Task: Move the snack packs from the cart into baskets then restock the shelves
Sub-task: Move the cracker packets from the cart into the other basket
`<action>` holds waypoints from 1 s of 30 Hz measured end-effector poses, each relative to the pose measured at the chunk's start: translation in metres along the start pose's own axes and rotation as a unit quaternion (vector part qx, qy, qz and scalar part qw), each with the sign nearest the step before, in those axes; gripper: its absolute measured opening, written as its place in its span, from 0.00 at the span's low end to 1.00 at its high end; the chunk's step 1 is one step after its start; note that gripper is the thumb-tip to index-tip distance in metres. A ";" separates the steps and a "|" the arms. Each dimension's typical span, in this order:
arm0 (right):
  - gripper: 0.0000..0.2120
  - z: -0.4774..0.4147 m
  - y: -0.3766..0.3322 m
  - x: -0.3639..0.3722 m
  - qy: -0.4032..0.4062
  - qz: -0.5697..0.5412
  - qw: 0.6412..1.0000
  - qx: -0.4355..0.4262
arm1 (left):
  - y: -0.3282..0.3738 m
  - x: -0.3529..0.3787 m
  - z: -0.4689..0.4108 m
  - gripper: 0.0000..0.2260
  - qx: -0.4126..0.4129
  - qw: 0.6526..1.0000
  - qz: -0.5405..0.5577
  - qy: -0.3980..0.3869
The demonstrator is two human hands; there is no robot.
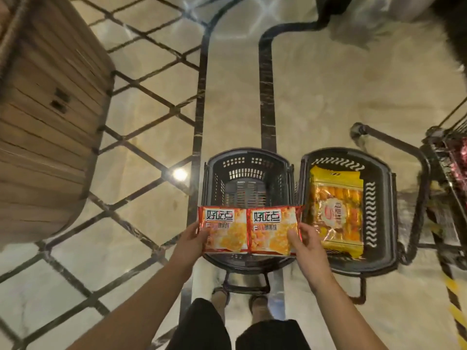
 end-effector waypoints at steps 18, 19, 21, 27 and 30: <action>0.17 -0.244 0.204 0.151 0.074 0.150 0.985 0.047 | -0.212 0.067 -0.278 0.18 -0.050 0.992 -0.086 0.077; 0.17 -0.254 0.215 0.156 0.072 0.147 0.984 0.062 | -0.218 0.073 -0.289 0.18 -0.052 0.992 -0.085 0.080; 0.17 -0.272 0.232 0.164 0.068 0.148 0.983 0.082 | -0.231 0.080 -0.311 0.18 -0.065 0.991 -0.081 0.086; 0.16 -0.309 0.257 0.176 0.070 0.168 0.978 0.105 | -0.249 0.091 -0.350 0.17 -0.081 0.986 -0.097 0.105; 0.16 -0.318 0.258 0.178 0.062 0.182 0.975 0.108 | -0.251 0.093 -0.356 0.15 -0.075 0.982 -0.126 0.116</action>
Point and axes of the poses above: each hand's wrist, its own z-axis away from the middle knuckle, its own x-axis out of the palm, y = z × x, the point moved 3 cm from there along -z, towards the middle knuckle, and after that the axes turned 4 degrees about z, right-handed, at the moved point
